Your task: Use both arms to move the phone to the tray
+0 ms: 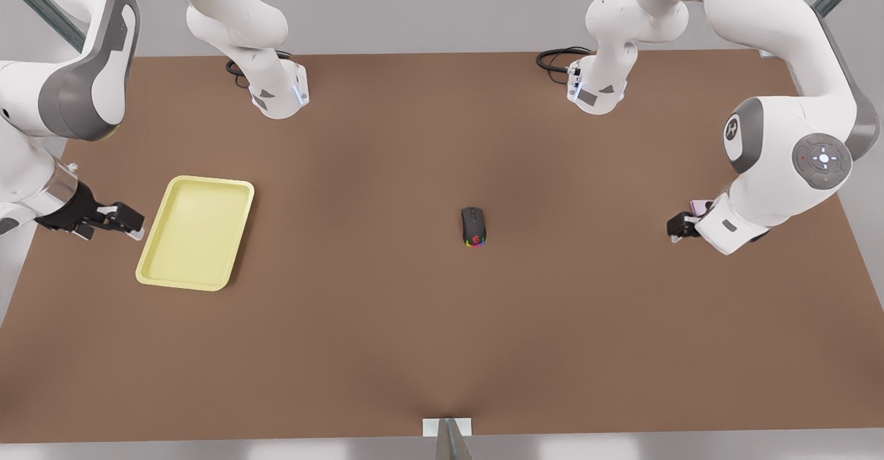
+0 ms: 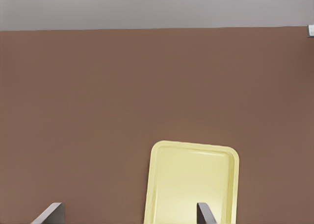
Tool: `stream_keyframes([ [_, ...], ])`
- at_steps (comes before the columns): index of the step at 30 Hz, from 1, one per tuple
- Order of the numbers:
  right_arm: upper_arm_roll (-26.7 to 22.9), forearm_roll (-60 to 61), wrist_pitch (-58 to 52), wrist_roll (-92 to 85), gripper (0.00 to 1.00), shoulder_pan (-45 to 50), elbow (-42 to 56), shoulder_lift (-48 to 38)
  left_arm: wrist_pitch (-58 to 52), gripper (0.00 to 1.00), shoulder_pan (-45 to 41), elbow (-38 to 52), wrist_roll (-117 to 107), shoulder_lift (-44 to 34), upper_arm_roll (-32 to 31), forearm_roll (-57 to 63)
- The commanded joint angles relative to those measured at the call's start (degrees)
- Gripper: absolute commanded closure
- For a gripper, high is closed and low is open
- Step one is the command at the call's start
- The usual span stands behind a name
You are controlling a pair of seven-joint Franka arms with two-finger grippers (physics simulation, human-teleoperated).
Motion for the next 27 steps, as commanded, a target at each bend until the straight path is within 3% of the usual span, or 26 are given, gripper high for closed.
stream_keyframes([
  [1,0.01,0.12,1.08,-1.25,0.0,0.0,-0.02,-0.07,1.16,0.0,0.08,-0.02,-0.33,-0.11,0.01,0.17],
  [5,0.01,0.03,1.08,-1.25,0.0,0.0,0.07,-0.07,5.01,0.0,0.43,-8.71,5.46,0.15,4.13,-0.44],
  [7,0.01,0.12,1.08,-1.25,0.0,0.0,-0.02,-0.07,16.35,0.0,0.43,-23.21,11.71,-4.59,8.62,-0.8],
  [10,0.01,0.03,1.08,-1.25,0.0,0.0,0.07,-0.07,29.27,0.0,0.34,-35.61,21.29,-5.56,16.88,-5.1],
  [12,0.01,0.12,1.08,-1.25,0.0,0.0,0.07,-0.07,37.8,0.0,0.43,-41.15,22.34,-5.21,18.38,-5.1],
  [16,0.01,0.03,1.08,-1.25,0.0,0.0,0.07,-0.07,47.38,0.0,0.52,-48.09,30.6,-2.66,21.28,-5.1],
  [27,0.01,0.12,0.99,-1.17,0.0,0.0,-0.02,-0.07,53.98,0.0,5.35,-53.28,43.44,1.38,24.71,-5.19],
])
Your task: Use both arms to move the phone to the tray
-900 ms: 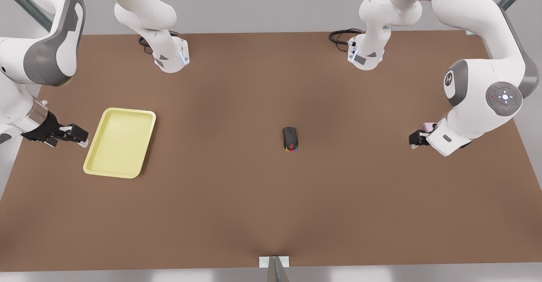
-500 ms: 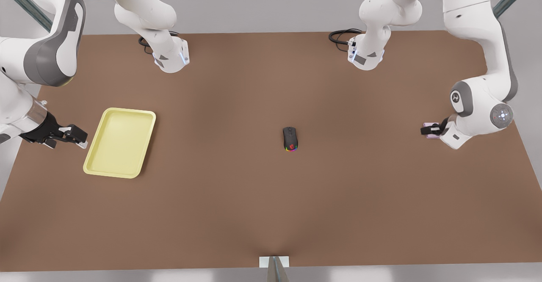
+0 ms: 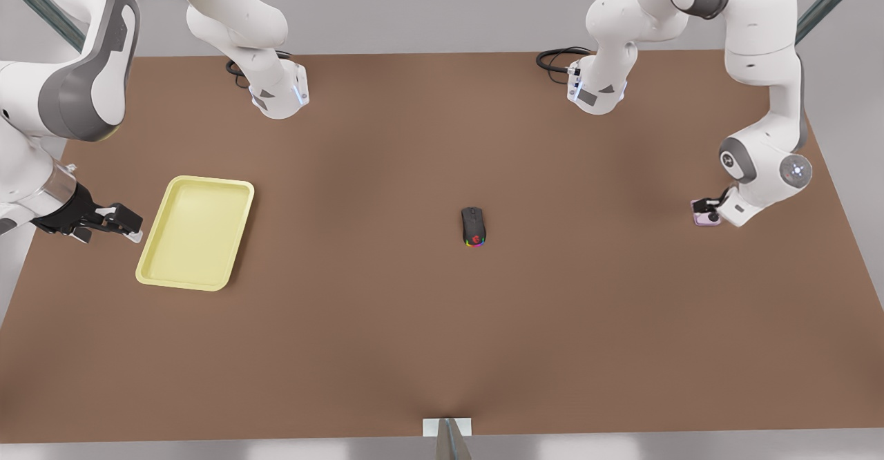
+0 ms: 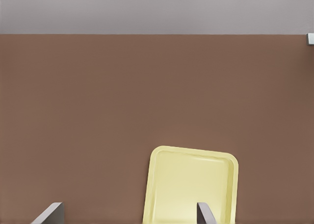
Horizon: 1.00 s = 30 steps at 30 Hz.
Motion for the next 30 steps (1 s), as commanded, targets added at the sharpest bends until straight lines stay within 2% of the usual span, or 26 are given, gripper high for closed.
stream_keyframes([
  [1,0.0,0.05,-0.07,-0.23,0.0,0.06,0.02,-0.08,4.81,0.0,1.21,-0.19,19.32,0.54,-0.02,0.01],
  [14,0.0,0.05,-0.07,-0.23,0.0,0.06,0.02,-0.08,5.87,0.0,2.27,-0.19,19.23,5.55,-0.55,-10.97],
  [27,0.0,0.05,-0.07,-0.23,0.0,0.06,0.02,-0.08,6.48,0.0,2.36,0.07,19.32,9.16,-0.64,-11.33],
  [28,0.0,0.05,-0.07,-0.23,0.0,0.06,0.02,-0.08,6.4,0.01,2.36,0.07,19.32,9.24,-0.64,-11.33],
  [30,0.0,0.05,-0.07,-0.23,0.0,0.06,0.02,-0.08,6.48,0.1,2.36,0.07,19.23,9.33,-0.64,-11.33],
])
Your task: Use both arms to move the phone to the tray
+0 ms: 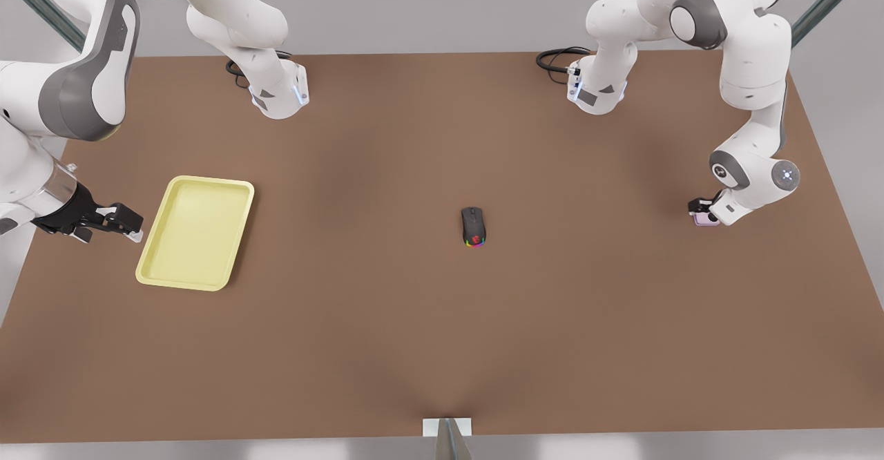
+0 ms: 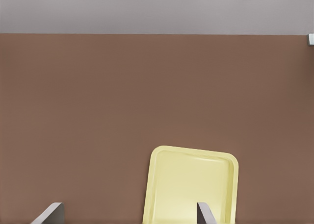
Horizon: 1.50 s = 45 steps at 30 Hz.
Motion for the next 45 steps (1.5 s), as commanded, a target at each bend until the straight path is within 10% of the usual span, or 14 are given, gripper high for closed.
stream_keyframes([
  [1,-0.02,0.05,-0.02,-0.06,0.0,0.0,0.03,-0.07,0.2,0.12,0.01,0.02,3.32,0.09,0.01,0.01],
  [17,-0.02,0.05,-0.02,-0.15,0.0,0.0,0.03,-0.07,-7.97,0.23,-2.71,3.18,-0.55,-1.75,-4.12,-0.61],
  [26,-0.02,0.05,-0.02,-0.06,0.0,0.0,0.03,-0.07,-47.35,0.23,-35.32,43.43,-61.09,8.44,-10.18,-1.66],
  [31,-0.02,0.05,-0.02,-0.06,0.0,0.0,0.03,-0.07,-47.0,0.23,-36.2,72.26,-92.39,25.05,-26.27,-3.33],
  [45,-0.02,0.05,-0.02,-0.15,0.0,0.0,0.03,-0.07,-19.67,0.23,-47.18,81.58,-93.19,38.85,-28.99,1.77],
])
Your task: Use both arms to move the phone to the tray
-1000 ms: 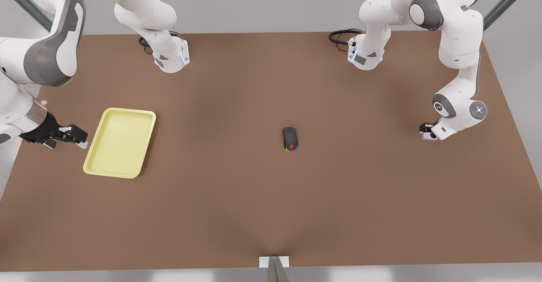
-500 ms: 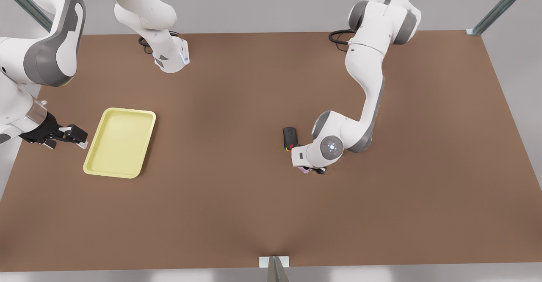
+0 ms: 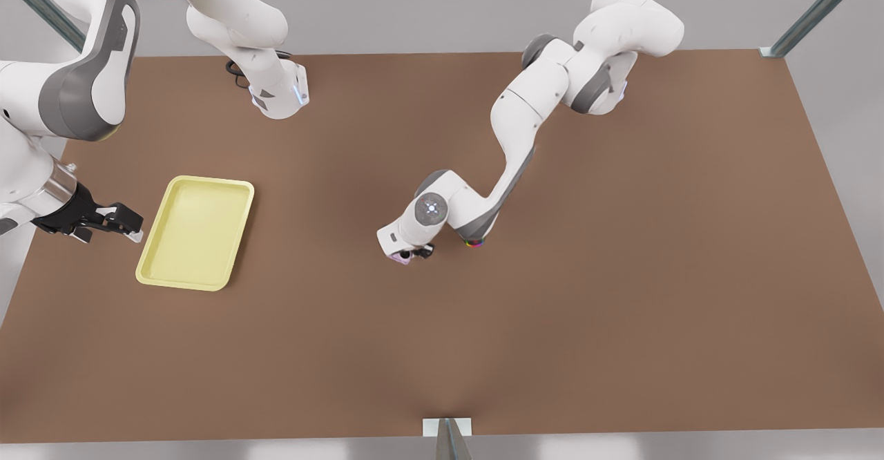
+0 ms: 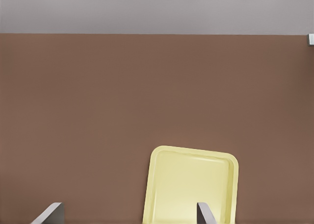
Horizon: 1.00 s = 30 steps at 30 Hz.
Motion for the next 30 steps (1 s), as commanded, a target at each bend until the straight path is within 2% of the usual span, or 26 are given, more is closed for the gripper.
stream_keyframes([
  [1,0.09,0.04,-0.02,-0.11,0.0,0.0,0.03,-0.07,4.29,0.23,-1.11,-0.13,-27.9,0.49,-0.1,2.4],
  [8,0.0,0.04,-0.02,-0.03,0.0,0.0,0.03,-0.07,4.47,0.21,-1.73,-0.48,-27.37,0.57,-0.19,3.2],
  [9,0.0,0.13,-0.02,-0.03,0.0,0.0,0.03,-0.07,4.47,0.05,-1.73,-0.57,-27.72,0.75,-0.28,3.2],
  [10,0.0,0.13,-0.02,-0.11,0.0,0.0,0.03,-0.07,4.56,0.0,-1.73,-0.48,-27.9,0.84,-0.28,3.2],
  [15,0.09,0.21,-0.55,-0.11,0.0,0.0,0.03,-0.07,3.59,0.0,-1.73,-0.3,-28.34,0.49,-0.19,3.2],
  [16,0.09,0.22,-0.73,-0.03,0.0,0.0,0.03,-0.24,-0.09,0.0,-1.12,-0.21,-27.64,-0.3,0.42,3.2],
  [19,0.44,0.3,-5.03,0.06,0.0,0.7,-0.06,-0.51,-24.52,0.0,13.12,-0.65,-11.65,-9.26,0.77,3.37],
  [20,0.62,0.48,-5.21,0.06,0.0,0.79,-0.23,-0.24,-30.94,0.0,17.08,-0.65,-2.78,-11.38,5.42,3.55],
  [22,0.88,4.35,-7.66,0.06,0.0,3.42,-0.06,-0.33,-38.24,0.0,18.05,-1.0,14.19,-15.77,17.38,3.11],
  [24,1.32,3.29,-11.26,-0.11,0.0,7.73,-0.23,-0.33,-39.65,0.0,19.71,-6.1,21.4,-23.06,21.08,3.02],
  [25,1.5,2.07,-13.73,-0.03,0.0,11.32,-0.41,0.02,-40.0,0.0,23.13,-10.12,21.5,-29.02,20.21,3.2],
  [27,1.5,1.01,-12.6,1.63,0.0,15.72,-0.76,3.18,-39.83,0.0,36.74,-21.9,22.37,-44.49,2.57,13.11],
  [28,1.5,1.01,-10.84,5.49,0.0,17.13,-1.63,3.45,-39.39,0.0,40.09,-25.77,22.81,-49.15,-0.45,13.48],
  [30,1.58,1.01,-8.37,11.66,0.0,19.95,-2.61,5.73,-39.3,0.0,41.86,-30.45,25.54,-56.2,-0.89,14.01],
])
